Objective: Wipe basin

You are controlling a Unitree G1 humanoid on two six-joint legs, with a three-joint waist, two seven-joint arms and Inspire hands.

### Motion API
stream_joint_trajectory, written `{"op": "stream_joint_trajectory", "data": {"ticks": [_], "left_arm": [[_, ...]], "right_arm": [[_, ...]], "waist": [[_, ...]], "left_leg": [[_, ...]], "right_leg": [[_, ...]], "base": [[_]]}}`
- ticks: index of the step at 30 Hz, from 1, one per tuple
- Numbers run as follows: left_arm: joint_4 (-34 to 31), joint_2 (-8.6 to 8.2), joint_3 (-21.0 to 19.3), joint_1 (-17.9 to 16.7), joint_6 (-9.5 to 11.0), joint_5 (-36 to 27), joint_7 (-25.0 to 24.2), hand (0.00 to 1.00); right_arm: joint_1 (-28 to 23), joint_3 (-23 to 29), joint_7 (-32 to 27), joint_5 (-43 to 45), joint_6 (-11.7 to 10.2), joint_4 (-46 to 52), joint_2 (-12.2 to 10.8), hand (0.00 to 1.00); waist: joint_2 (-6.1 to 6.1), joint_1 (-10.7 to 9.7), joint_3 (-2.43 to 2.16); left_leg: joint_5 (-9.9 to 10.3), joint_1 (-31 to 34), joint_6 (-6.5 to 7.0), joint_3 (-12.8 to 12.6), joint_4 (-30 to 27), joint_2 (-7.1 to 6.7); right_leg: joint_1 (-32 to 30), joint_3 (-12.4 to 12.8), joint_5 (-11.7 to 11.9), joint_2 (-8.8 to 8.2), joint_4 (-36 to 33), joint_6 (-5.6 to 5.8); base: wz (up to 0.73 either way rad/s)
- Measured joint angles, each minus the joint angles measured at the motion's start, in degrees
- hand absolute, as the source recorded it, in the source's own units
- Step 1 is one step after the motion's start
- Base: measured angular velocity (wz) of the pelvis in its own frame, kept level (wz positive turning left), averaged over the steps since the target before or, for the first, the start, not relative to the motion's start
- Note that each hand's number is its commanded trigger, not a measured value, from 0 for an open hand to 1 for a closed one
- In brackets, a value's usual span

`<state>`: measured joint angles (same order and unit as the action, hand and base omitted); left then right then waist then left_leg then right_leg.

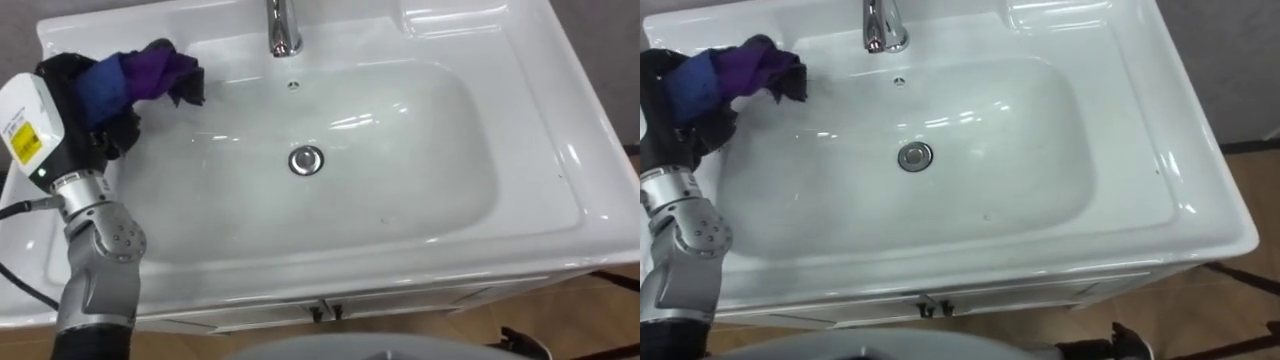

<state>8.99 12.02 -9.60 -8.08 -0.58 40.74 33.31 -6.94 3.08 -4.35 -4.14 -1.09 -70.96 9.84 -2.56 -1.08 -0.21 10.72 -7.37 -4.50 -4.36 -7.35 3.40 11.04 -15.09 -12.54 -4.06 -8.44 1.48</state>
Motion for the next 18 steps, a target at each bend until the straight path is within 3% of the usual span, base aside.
{"op": "stream_joint_trajectory", "data": {"ticks": [7, 8, 9, 10, 11, 12, 13, 15, 16, 17, 18], "left_arm": [[4.57, -0.05, 0.03, -2.01, -2.11, 0.05, -0.50, 1.00], [4.64, -0.31, 0.15, -2.11, -2.13, 0.05, -0.50, 1.00], [4.96, -0.29, 0.08, -2.28, -2.00, 0.07, -0.44, 1.00], [6.34, -0.15, -1.90, -2.47, -1.86, -0.31, -0.25, 1.00], [8.21, -0.29, -4.89, -1.91, -1.83, -0.87, 0.37, 1.00], [8.75, -0.39, -5.23, -1.79, -1.82, -0.82, 0.85, 1.00], [9.75, -0.34, -4.89, -1.28, -1.48, -0.88, 0.71, 1.00], [9.83, -0.35, -4.09, -1.69, -1.38, -1.87, 0.73, 1.00], [9.79, -0.42, -3.53, -2.14, -1.38, -1.96, 0.77, 1.00], [9.76, -0.50, -3.11, -2.23, -1.33, -1.94, 0.97, 1.00], [9.81, -0.50, -2.94, -2.19, -1.28, -1.94, 0.98, 1.00]], "right_arm": [[-1.18, -0.03, 0.81, 0.16, -0.02, 0.38, 0.83, 0.00], [-1.42, 0.55, 0.76, 0.07, -0.08, 0.32, 1.32, 0.00], [-1.53, 0.68, 0.66, 0.02, -0.14, 0.39, 1.69, 0.00], [-0.38, 0.07, 0.39, 0.68, -0.11, 1.19, 1.66, 0.00], [-0.17, -1.28, 0.04, 0.64, -0.14, 2.68, 1.38, 0.00], [-1.10, -1.38, -0.27, 0.60, -0.11, 3.46, 1.32, 0.00], [-2.32, -1.15, -0.71, 0.43, 0.47, 3.55, 1.43, 0.00], [-3.41, -0.97, -0.45, 0.74, 2.55, 3.37, 1.67, 0.00], [-3.85, -0.84, 0.02, 0.76, 3.09, 3.05, 1.43, 0.00], [-3.38, -0.70, 0.59, 0.75, 3.56, 2.21, 1.33, 0.00], [-3.23, -0.62, 0.68, 0.80, 3.71, 1.86, 1.34, 0.00]], "waist": [[-0.77, 0.70, -0.20], [-1.83, 1.08, 0.23], [-2.62, 1.34, 0.62], [-3.35, 1.67, 0.48], [-2.68, 1.17, 0.59], [-2.77, 0.69, 0.53], [-2.11, 0.18, 0.79], [-2.02, -0.23, 0.88], [-1.70, -0.04, 0.76], [-1.64, 0.05, 0.42], [-1.53, 0.12, 0.39]], "left_leg": [[-0.07, -1.43, 0.11, 2.90, 0.22, 0.00], [-0.64, -2.65, 1.02, 5.62, 1.25, 1.28], [-0.65, -2.91, 1.06, 7.84, 1.42, 2.61], [-0.58, -2.56, 1.01, 10.24, 1.21, 4.51], [0.52, -1.35, -0.08, 9.07, -0.29, 5.29], [0.86, -1.10, -0.29, 7.93, -0.53, 5.30], [0.83, -1.35, -0.17, 6.54, -0.02, 4.87], [0.54, -0.57, -0.21, 4.42, 0.93, 3.54], [0.45, -0.09, 0.02, 1.92, 0.61, 3.22], [0.29, -0.54, 0.20, 1.28, 0.51, 2.90], [0.30, -0.85, 0.22, 1.25, 0.51, 2.76]], "right_leg": [[0.18, 0.70, 0.00, -0.02, -2.01, 0.01], [-2.64, 0.97, -0.72, 0.45, -7.32, -0.34], [-4.13, 2.01, -1.85, 1.48, -8.50, -1.30], [-7.57, 7.73, -1.87, 5.33, -2.16, -4.38], [-8.98, 6.46, 5.81, 6.44, 1.07, -4.83], [-8.53, 5.20, 6.07, 6.75, 0.98, -5.12], [-7.47, 3.96, 5.99, 6.66, 0.84, -5.19], [-6.16, 4.85, 5.97, 6.61, 0.73, -5.15], [-5.75, 4.58, 5.81, 6.72, 0.57, -4.94], [-5.32, 4.00, 5.73, 6.70, 0.60, -4.81], [-5.14, 3.95, 5.68, 6.63, 0.66, -4.74]], "base": [[0.02], [-0.10], [-0.58], [-0.68], [-0.47], [0.18], [0.51], [0.36], [0.19], [0.15], [0.00]]}}
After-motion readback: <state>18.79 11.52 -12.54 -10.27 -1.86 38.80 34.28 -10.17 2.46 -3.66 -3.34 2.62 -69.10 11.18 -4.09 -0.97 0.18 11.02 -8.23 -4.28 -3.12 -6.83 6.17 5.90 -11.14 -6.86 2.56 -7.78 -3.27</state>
